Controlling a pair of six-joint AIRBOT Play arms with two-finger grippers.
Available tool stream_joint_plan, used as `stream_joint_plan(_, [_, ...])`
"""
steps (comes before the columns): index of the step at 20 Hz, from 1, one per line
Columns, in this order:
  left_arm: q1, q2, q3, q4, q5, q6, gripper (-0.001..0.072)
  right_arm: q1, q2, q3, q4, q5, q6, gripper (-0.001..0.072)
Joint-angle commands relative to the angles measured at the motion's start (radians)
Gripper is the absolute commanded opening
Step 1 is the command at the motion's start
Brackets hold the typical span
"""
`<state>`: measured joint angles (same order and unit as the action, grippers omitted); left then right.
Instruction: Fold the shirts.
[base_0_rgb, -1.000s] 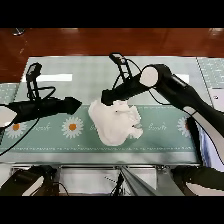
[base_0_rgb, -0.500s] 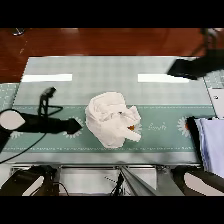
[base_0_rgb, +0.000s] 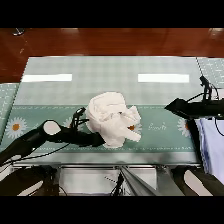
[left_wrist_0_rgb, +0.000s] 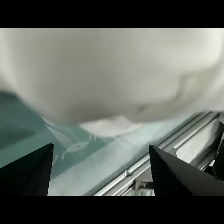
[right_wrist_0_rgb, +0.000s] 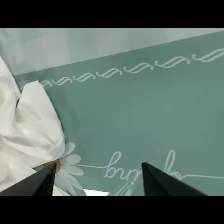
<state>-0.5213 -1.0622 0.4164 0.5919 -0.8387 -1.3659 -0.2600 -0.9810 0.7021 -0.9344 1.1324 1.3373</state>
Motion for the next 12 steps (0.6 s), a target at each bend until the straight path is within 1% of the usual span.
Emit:
stream_joint_plan(1, [-0.046,-0.129,0.074,-0.055,0.101,0.038,0.0702,0.097,0.01,-0.049,0.027,-0.044,-0.01,0.0618])
stream_joint_plan(5, [-0.046,-0.196,0.171,-0.055,0.114,0.037,0.0699,0.226,0.009,-0.049,0.027,-0.09,0.026,0.0618])
stream_joint_plan(6, [-0.045,-0.208,0.188,-0.054,0.115,0.038,0.0671,0.248,0.009,-0.049,0.027,-0.11,0.04,0.0618])
stream_joint_plan(7, [-0.043,-0.218,0.198,-0.054,0.114,0.045,0.046,0.269,0.006,-0.049,0.027,-0.126,0.048,0.0618])
stream_joint_plan(8, [-0.042,-0.225,0.202,-0.054,0.114,0.073,0.0095,0.289,-0.01,-0.049,0.027,-0.129,0.055,0.0618])
stream_joint_plan(9, [-0.038,-0.227,0.203,-0.054,0.115,0.096,0.0027,0.307,-0.034,-0.049,0.027,-0.128,0.063,0.0618])
stream_joint_plan(12, [-0.002,-0.226,0.204,-0.054,0.077,0.098,0.0026,0.367,-0.128,-0.048,0.053,-0.144,0.069,0.0618])
